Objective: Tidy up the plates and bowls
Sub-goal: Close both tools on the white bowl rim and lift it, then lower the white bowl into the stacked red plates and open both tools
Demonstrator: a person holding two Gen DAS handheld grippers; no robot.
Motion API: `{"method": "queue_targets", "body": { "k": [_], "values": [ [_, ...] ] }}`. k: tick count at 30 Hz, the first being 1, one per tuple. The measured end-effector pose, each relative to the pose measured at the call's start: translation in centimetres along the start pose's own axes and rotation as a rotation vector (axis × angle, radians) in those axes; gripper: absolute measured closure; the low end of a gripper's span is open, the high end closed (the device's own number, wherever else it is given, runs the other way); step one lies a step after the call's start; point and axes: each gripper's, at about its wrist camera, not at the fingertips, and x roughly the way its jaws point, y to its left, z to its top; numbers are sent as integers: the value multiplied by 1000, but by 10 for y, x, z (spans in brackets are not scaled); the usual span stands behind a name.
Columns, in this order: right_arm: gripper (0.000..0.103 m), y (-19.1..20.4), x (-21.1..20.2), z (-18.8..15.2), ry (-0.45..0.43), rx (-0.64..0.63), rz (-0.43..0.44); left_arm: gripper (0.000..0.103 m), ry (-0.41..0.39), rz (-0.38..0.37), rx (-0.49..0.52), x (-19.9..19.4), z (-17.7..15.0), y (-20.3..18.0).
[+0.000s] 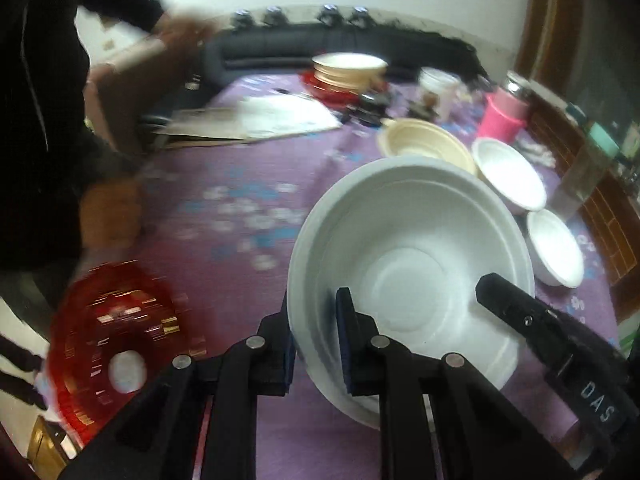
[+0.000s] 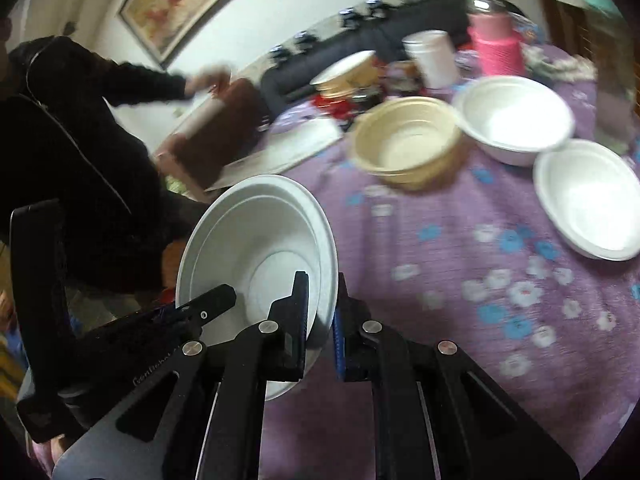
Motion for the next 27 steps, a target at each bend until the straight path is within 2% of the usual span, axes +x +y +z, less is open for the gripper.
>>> {"method": "queue_targets", "body": {
  "k": [3, 9, 12, 15, 21, 27],
  "values": [
    [93, 34, 8, -5, 32, -59, 49, 86, -9, 40, -42, -10, -9, 30],
    [93, 102, 55, -23, 144, -157, 141, 86, 7, 140, -160, -23, -31, 109],
    [92, 143, 82, -41, 188, -234, 151, 85, 36, 179, -230, -17, -42, 144],
    [92, 165, 103, -55, 223, -272, 147, 84, 66, 217, -275, -7, -54, 169],
    [91, 185, 137, -74, 289, -312, 124, 84, 114, 220, -323, 9, -69, 191],
    [90, 186, 147, -92, 304, -345, 69, 80, 133, 240, -286, 18, -74, 195]
  ]
}}
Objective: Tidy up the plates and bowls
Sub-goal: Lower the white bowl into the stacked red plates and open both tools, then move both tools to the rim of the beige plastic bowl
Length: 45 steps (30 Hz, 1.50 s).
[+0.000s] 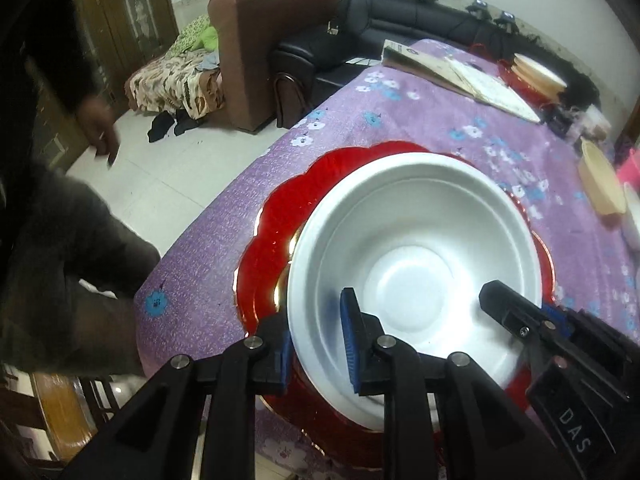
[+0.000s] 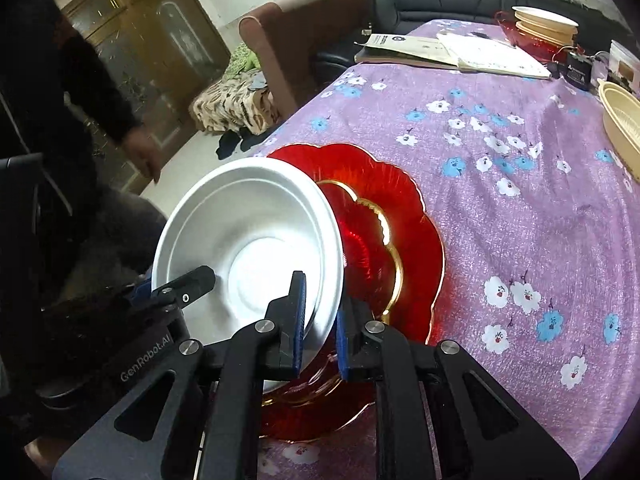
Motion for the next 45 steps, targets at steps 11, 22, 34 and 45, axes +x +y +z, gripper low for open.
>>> {"method": "queue_targets", "body": {
  "k": [11, 22, 34, 45],
  "values": [
    [75, 0, -26, -1, -104, -112, -135, 70, -86, 68, 11, -22, -6, 13],
    [75, -25, -70, -8, -251, -68, -50, 54, -225, 182, 26, -68, -30, 33],
    [75, -103, -139, -22, -310, 45, -109, 23, -284, -143, 181, -119, -2, -65],
    [75, -271, -245, -32, -416, 332, -194, 23, -50, -307, 320, -63, 26, -235]
  ]
}}
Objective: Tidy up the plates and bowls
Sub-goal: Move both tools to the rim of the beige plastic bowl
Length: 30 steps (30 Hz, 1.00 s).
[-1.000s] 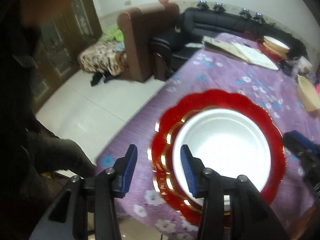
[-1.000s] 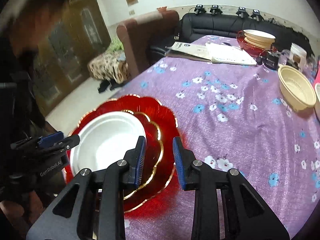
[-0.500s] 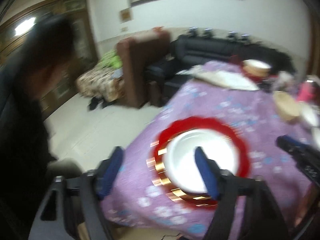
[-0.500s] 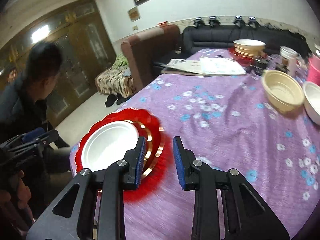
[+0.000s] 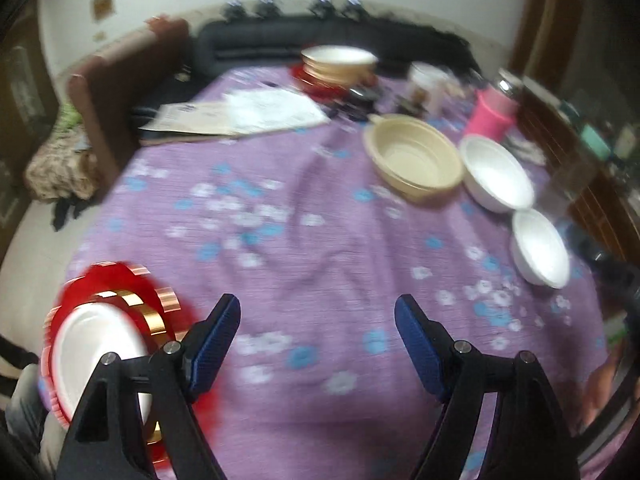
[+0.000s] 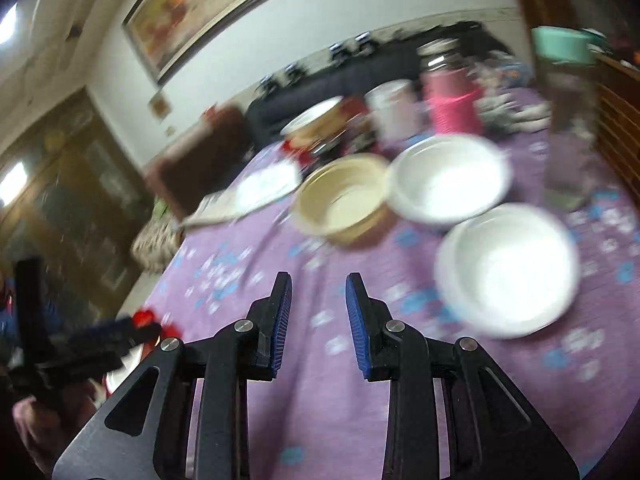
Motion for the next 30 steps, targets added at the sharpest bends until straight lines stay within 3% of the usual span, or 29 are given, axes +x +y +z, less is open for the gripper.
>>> {"method": "queue_targets", "body": {
  "k": [1, 3, 4, 5, 8, 12, 16, 19, 24, 30],
  "values": [
    [74, -14, -6, 9, -13, 12, -27, 23, 16, -13, 15, 7, 6, -12],
    [62, -38, -16, 21, -39, 39, -79, 23, 35, -40, 51, 18, 19, -30],
    [61, -49, -19, 27, -51, 59, -104, 23, 30, -20, 58, 23, 26, -35],
    [60, -57, -21, 33, -60, 83, -99, 23, 21, 9, 60, 28, 31, -36],
    [60, -57, -6, 41, -15, 165, 29, 23, 22, 83, 13, 51, 58, -28],
    [60, -28, 60, 43, 122, 281, 126, 23, 11, 174, -34, 81, 99, -13],
    [60, -21, 121, 38, 181, 424, 79, 23, 42, 212, -7, 112, 133, -16],
    [60, -25, 148, 37, 174, 488, 9, 23, 61, 242, 29, 135, 150, -23],
    [60, -41, 165, 42, 143, 564, -35, 23, 100, 226, 52, 164, 163, -35],
    [60, -44, 186, 40, 194, 580, -61, 23, 143, 172, 26, 178, 167, -35]
  ]
}}
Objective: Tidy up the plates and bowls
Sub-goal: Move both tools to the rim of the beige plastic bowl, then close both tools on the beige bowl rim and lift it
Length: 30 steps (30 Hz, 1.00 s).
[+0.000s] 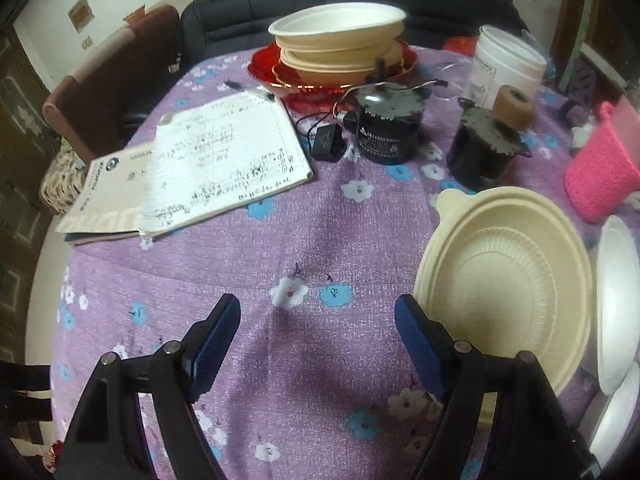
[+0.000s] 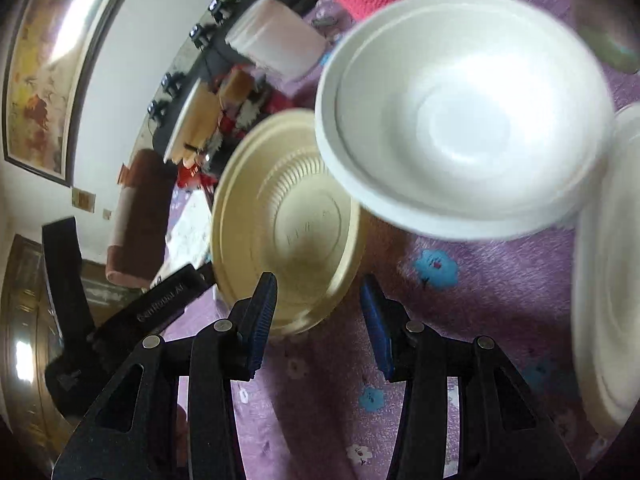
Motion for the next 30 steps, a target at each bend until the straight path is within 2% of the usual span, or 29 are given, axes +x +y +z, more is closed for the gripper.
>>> {"method": "queue_targets", "body": {
  "k": [2, 5, 8, 13, 17, 20, 25, 27, 30],
  "values": [
    [60, -6, -2, 1, 17, 22, 21, 23, -9, -30, -35, -5, 0, 10],
    [60, -10, -15, 4, -5, 42, 55, 23, -26, -97, -84, -16, 5, 20],
    [60, -5, -24, 5, -31, 24, 26, 23, -46, -162, -106, -23, 10, 18],
    [60, -13, -21, 7, -22, 53, 13, 23, 10, -153, -50, 0, 14, -7],
    [60, -19, -13, 9, -60, 57, 11, 24, 62, -157, -52, 24, 10, -15],
    [60, -21, 2, 6, -42, 69, -10, 25, 73, -152, -59, 31, 6, -16],
    [62, -24, 3, 5, -75, 57, 1, 52, 88, -198, -72, 35, -2, -14],
    [77, -24, 5, 4, -68, 46, 17, 63, 93, -220, -75, 35, -4, -15],
    [88, -22, 3, 3, -68, 19, 32, 79, 84, -236, -67, 28, -9, -19]
  ]
}}
